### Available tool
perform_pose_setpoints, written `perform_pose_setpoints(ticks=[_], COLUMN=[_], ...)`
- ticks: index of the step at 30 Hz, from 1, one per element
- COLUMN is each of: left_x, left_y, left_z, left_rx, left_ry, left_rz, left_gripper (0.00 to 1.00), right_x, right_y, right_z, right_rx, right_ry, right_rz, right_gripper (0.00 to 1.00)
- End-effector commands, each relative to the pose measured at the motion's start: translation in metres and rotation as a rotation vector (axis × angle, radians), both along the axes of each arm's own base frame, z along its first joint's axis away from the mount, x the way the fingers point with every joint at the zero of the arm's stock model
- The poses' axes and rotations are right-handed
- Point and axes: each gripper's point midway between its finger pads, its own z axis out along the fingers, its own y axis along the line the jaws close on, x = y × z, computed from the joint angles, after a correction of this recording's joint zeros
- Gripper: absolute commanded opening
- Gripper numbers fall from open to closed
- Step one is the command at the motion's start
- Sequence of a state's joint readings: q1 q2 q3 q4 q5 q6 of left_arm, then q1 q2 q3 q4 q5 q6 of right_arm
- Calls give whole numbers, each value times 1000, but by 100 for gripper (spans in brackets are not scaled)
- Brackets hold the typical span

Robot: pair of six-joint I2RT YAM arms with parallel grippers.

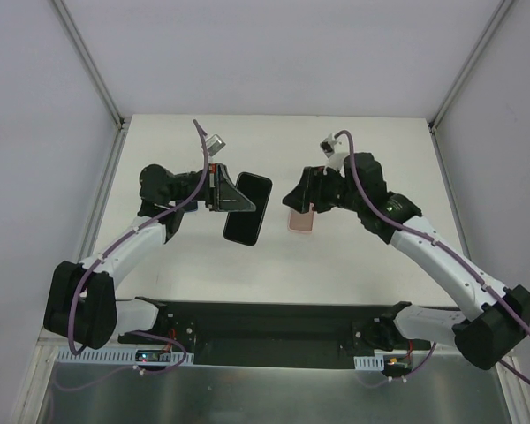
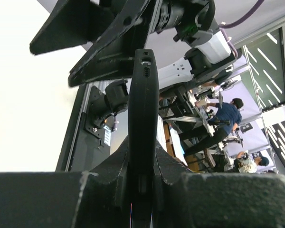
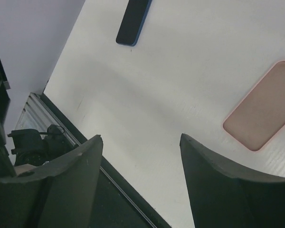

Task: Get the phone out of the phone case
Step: Remove the phone case from the phone.

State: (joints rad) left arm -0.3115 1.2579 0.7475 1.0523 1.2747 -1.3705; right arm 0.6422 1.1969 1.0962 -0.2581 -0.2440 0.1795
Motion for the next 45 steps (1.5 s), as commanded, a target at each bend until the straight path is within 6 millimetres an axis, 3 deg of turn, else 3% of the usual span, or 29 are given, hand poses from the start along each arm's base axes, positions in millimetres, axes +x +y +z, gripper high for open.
perform_pose_setpoints(ticks=[1, 10, 18, 22, 25, 28, 31, 32, 34, 43, 45], left_x=[-11, -12, -20, -21, -22, -21, -20, -20, -20, -20, -19], left_y=[-1, -7, -14, -16, -17, -19, -19, -20, -20, -20, -20], left_z=[12, 1, 2, 3, 3, 3, 2, 2, 1, 1, 2], left_rx=[-1, 22, 31, 36, 39, 42, 45, 46, 48, 56, 57], left_ry=[-166, -148, -162, -164, -165, -163, -160, -158, -154, -140, -139], left_rz=[-28, -53, -91, -100, -109, -113, -119, -122, -126, -132, -134], left_gripper=[0, 0, 0, 0, 0, 0, 0, 0, 0, 0, 15], right_x=[-5, -19, -21, -35, -42, -44, -46, -45, -43, -11, -2], right_y=[-1, 5, 38, 55, 61, 63, 63, 63, 62, 43, 36], right_z=[46, 100, 106, 105, 102, 101, 102, 102, 102, 88, 87], right_rx=[202, 308, 397, 404, 408, 416, 426, 426, 427, 427, 452], right_ry=[-53, -149, -75, -57, -41, -31, -31, -31, -32, -33, -23], right_rz=[65, 174, 350, 461, 518, 541, 550, 545, 534, 299, 236], right_gripper=[69, 75, 78, 77, 71, 53, 31, 16, 3, 1, 1])
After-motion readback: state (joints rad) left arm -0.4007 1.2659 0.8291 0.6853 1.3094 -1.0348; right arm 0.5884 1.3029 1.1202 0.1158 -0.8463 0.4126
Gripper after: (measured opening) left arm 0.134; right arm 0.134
